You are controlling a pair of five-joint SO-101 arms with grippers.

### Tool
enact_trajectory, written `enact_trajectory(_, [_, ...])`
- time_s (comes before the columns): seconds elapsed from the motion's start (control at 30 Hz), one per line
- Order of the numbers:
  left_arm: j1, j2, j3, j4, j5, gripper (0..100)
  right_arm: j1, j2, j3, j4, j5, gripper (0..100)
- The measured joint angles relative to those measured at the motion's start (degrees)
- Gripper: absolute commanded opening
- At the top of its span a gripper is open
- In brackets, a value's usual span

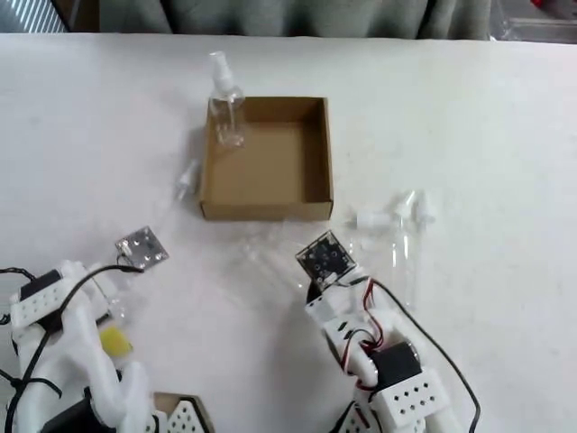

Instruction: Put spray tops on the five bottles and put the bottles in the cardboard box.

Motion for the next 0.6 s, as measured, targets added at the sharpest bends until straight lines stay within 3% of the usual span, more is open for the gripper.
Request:
enact_trajectory(0.33, [6.4, 0.0, 0.0, 0.6, 4.0, 39, -0.2, -1.4, 0.0, 1.9, 0.2, 1.7])
enact_trajectory(0.6, [6.9, 0.0, 0.0, 1.8, 4.3, 39, -0.2, -1.4, 0.0, 1.9, 0.2, 1.7])
